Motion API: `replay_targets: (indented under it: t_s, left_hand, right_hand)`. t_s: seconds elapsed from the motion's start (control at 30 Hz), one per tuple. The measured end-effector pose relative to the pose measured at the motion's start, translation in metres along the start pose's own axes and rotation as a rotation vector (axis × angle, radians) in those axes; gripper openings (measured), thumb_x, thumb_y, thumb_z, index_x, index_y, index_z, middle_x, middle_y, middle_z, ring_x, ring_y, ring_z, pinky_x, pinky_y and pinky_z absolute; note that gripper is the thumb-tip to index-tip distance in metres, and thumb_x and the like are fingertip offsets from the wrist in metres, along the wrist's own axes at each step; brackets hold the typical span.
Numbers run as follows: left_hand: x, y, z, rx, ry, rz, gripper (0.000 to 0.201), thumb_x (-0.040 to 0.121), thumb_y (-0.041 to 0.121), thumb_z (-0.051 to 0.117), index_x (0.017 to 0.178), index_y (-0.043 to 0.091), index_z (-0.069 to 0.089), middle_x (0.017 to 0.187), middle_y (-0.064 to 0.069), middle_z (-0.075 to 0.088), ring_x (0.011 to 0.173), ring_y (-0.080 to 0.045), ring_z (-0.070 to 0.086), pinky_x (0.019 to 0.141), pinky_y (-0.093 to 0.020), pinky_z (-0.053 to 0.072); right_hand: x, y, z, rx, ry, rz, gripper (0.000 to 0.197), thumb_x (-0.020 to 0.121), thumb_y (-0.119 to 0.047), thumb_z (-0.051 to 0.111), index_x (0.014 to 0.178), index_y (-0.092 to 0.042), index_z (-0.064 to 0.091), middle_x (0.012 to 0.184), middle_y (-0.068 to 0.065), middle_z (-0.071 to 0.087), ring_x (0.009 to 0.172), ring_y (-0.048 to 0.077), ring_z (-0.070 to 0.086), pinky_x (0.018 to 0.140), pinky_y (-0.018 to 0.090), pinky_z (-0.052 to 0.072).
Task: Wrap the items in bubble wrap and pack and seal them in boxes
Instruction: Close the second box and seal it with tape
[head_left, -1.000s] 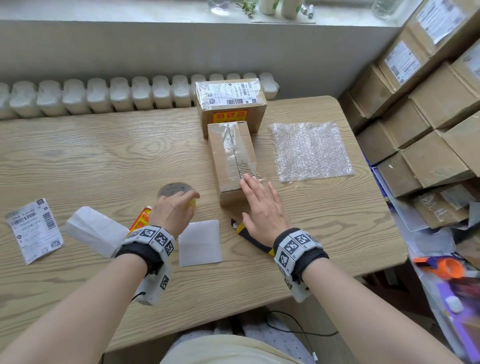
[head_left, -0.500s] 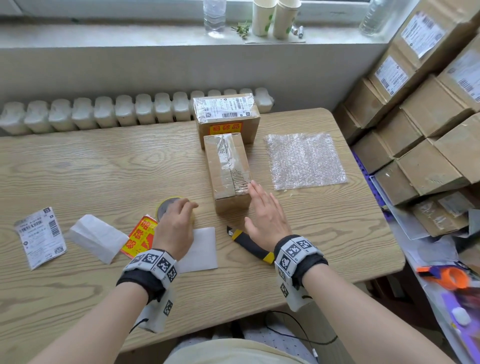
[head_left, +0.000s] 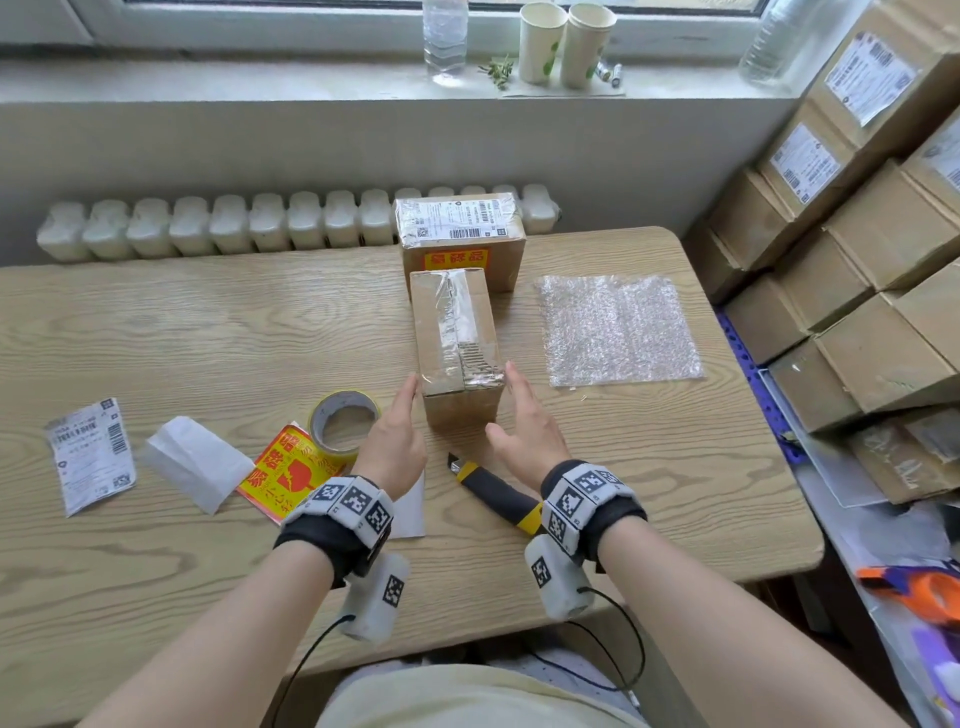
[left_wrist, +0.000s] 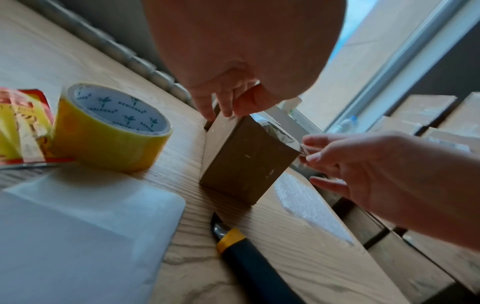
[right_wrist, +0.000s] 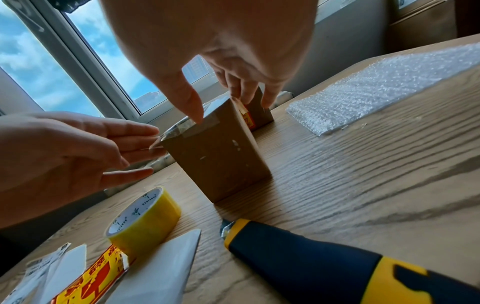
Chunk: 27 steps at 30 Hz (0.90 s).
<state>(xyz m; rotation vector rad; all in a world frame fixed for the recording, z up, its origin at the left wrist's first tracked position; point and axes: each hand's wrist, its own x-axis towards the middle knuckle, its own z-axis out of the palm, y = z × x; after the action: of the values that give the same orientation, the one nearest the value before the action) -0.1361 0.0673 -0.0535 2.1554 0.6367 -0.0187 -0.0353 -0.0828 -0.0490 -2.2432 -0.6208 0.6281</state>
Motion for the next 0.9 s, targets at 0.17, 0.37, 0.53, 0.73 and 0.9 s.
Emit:
replay_targets:
  t_s: [0.17,0.37,0.53,0.73,0.9]
  left_hand:
    - [0.01,-0.005,0.008,-0.08,-0.037,-0.053,0.075,0.086,-0.01,0.033,0.152,0.019,0.011,0.153,-0.002,0.03,0.138,-0.016,0.033,0.101,-0.016,0.025]
    - [0.017,-0.022,-0.008,0.012,0.104,0.0,0.061,0.095,-0.003,0.038,0.145,0.031,0.03,0.136,-0.013,0.052,0.098,-0.031,0.063,0.083,-0.036,0.049]
    - [0.027,-0.024,-0.014,0.077,0.047,0.137,0.064,0.088,0.006,0.062,0.14,0.035,0.039,0.147,0.004,0.039,0.134,-0.015,0.04,0.108,-0.025,0.031]
    - [0.031,-0.017,-0.01,0.127,0.144,0.164,0.053,0.085,0.017,0.069,0.133,0.031,0.051,0.142,0.005,0.046,0.125,-0.018,0.051,0.102,-0.029,0.041]
    - [0.033,-0.008,0.0,0.085,0.21,0.096,0.048,0.081,0.022,0.073,0.126,0.027,0.059,0.137,-0.001,0.052,0.119,-0.018,0.056,0.1,-0.025,0.041]
  right_hand:
    - [0.007,0.008,0.0,0.058,-0.084,0.054,0.085,0.082,0.001,0.045,0.152,-0.025,0.005,0.149,0.008,0.037,0.129,0.028,0.045,0.106,0.036,0.039]
    - [0.03,0.035,-0.024,-0.104,0.026,-0.094,0.059,0.094,0.003,0.043,0.147,-0.018,0.03,0.131,0.008,0.055,0.118,0.021,0.054,0.101,0.032,0.043]
    - [0.043,0.032,-0.036,-0.341,0.021,-0.392,0.054,0.089,-0.009,0.061,0.139,-0.024,0.046,0.101,0.007,0.064,0.086,0.021,0.061,0.075,0.036,0.053]
    - [0.051,0.032,-0.03,-0.329,0.049,-0.414,0.046,0.088,-0.013,0.064,0.132,-0.021,0.055,0.095,0.005,0.067,0.081,0.021,0.062,0.073,0.041,0.053]
    - [0.05,0.03,-0.024,-0.228,0.103,-0.418,0.048,0.079,-0.003,0.071,0.126,-0.012,0.06,0.094,0.002,0.068,0.078,0.006,0.053,0.078,0.03,0.054]
